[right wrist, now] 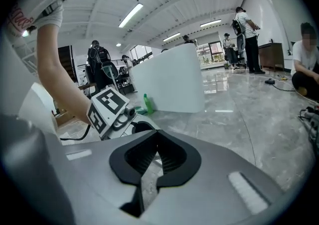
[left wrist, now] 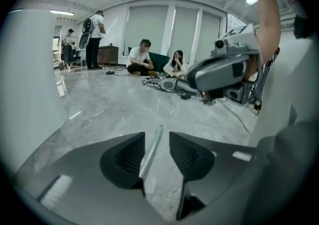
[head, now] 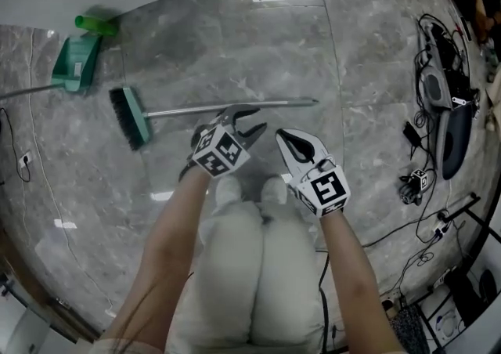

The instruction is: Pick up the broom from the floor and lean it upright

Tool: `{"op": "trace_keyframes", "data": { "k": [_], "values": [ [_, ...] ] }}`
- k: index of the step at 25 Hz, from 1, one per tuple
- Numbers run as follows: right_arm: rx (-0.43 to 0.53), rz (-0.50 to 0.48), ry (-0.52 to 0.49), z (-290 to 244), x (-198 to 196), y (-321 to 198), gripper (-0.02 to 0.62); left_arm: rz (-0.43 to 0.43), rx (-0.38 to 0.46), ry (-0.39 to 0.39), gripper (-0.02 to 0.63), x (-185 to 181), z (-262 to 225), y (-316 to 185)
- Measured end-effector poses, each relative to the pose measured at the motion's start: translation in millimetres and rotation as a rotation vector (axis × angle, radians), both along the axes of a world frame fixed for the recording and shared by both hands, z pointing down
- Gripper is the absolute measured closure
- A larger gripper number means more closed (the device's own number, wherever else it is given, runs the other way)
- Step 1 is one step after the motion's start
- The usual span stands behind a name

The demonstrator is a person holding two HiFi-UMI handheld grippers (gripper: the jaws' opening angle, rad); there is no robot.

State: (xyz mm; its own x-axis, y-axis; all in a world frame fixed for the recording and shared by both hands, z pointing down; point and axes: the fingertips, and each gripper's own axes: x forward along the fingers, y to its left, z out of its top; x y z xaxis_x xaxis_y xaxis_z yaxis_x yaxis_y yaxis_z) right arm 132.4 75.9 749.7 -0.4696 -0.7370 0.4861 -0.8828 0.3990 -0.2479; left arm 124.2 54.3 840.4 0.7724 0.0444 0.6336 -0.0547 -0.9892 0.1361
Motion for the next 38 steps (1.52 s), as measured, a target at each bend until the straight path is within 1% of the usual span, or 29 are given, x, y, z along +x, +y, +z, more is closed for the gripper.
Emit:
{"op": "trace_keyframes", "data": {
  "k": [1, 3, 5, 8, 11, 13, 18, 20, 21, 24, 29, 34, 38],
  "values": [
    [-0.015, -0.015, 0.005, 13.2, 0.0, -0.9, 0.592, 0.014, 0.031, -0.038, 0.46, 1.6, 17.5, -4.1],
    [-0.051, -0.042, 0.016, 38.7, 1.5, -2.4, 0.592, 0.057, 0.09, -0.118, 0.46, 4.4, 51.7, -11.2],
    [-0.078, -0.064, 0.029, 60.4, 3.8, -4.1, 0.594, 0.137, 0.133, -0.194, 0.46, 6.2, 82.0, -12.5],
    [-0.092, -0.072, 0.037, 84.0, 11.3, -8.1, 0.594, 0.279, 0.187, -0.284, 0.465, 8.8, 119.2, -6.8],
    [-0.095, -0.058, 0.04, 102.7, 20.5, -13.7, 0.592, 0.362, 0.218, -0.358, 0.494, 8.9, 149.8, -3.3],
    [-0.098, -0.054, 0.042, 112.9, 23.8, -16.1, 0.594, 0.382, 0.228, -0.393, 0.505, 9.3, 164.3, -2.2],
    [-0.094, -0.055, 0.048, 125.2, 28.0, -18.4, 0.594, 0.374, 0.232, -0.469, 0.506, 11.6, 191.1, -6.9],
    [-0.093, -0.052, 0.047, 125.8, 29.6, -18.7, 0.592, 0.38, 0.231, -0.507, 0.537, 9.1, 199.2, -6.4],
    [-0.091, -0.051, 0.047, 125.5, 30.6, -18.8, 0.592, 0.381, 0.228, -0.519, 0.534, 8.4, 201.4, -6.0],
    [-0.086, -0.05, 0.05, 120.8, 32.7, -19.1, 0.594, 0.371, 0.212, -0.518, 0.529, 8.0, 198.8, -6.4],
    [-0.073, -0.053, 0.043, 95.4, 33.4, -18.4, 0.592, 0.314, 0.25, -0.447, 0.531, 8.8, 165.9, -15.7],
    [-0.053, -0.086, 0.026, 43.7, 24.3, -14.9, 0.594, 0.242, 0.328, -0.362, 0.532, 0.1, 96.3, -31.1],
    [-0.023, -0.129, 0.009, -7.2, 10.0, -17.2, 0.594, 0.168, 0.375, -0.276, 0.534, -16.1, 34.1, -41.0]
  ]
}}
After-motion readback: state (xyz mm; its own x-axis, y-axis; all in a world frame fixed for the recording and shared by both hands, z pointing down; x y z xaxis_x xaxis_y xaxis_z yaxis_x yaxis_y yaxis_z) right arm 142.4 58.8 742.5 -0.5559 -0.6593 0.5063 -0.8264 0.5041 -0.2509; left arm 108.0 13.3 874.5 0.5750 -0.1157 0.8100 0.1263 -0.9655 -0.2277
